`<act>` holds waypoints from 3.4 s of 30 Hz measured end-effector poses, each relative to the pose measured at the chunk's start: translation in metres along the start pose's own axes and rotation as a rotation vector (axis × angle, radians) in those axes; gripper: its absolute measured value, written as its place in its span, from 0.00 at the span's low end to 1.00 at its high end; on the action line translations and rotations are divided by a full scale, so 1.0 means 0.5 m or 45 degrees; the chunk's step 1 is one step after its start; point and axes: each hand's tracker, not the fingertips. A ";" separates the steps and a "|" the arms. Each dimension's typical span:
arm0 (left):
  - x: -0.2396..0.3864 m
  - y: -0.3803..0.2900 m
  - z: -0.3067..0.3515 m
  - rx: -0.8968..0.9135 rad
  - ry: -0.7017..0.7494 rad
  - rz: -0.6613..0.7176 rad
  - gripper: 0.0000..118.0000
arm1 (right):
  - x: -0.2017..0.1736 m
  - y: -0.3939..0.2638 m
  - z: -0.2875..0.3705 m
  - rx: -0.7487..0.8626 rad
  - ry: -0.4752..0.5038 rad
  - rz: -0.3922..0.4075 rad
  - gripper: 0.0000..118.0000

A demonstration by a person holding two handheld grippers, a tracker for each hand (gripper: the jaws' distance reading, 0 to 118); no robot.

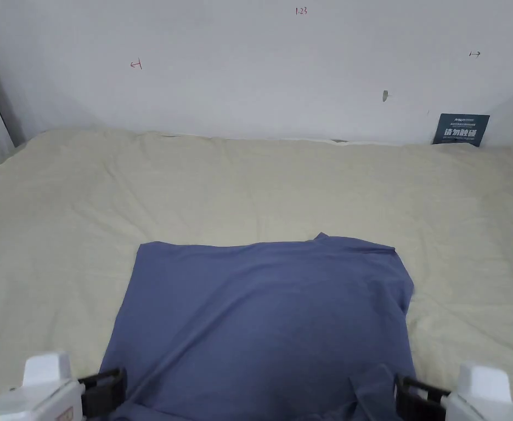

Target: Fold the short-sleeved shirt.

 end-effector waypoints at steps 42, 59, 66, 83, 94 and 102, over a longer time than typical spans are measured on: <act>-0.035 -0.041 -0.019 -0.246 0.010 -0.051 0.99 | -0.127 0.148 0.161 0.513 -0.079 0.166 0.01; -0.015 -0.110 -0.083 -0.252 0.007 -0.104 0.03 | -0.053 0.057 0.086 0.189 -0.116 0.099 0.54; -0.021 -0.069 -0.044 -0.172 -0.034 -0.069 0.03 | -0.033 -0.086 -0.037 -0.190 -0.083 0.105 0.96; -0.037 -0.015 -0.071 -0.124 -0.037 -0.008 0.03 | -0.069 -0.067 -0.057 -0.166 0.049 0.110 0.02; 0.002 0.141 -0.199 -0.023 -0.035 -0.022 0.03 | -0.068 0.108 -0.179 0.024 -0.007 0.094 0.02; 0.030 0.151 -0.389 -0.214 0.029 -0.176 0.03 | -0.093 0.117 -0.344 -0.216 -0.073 0.030 0.03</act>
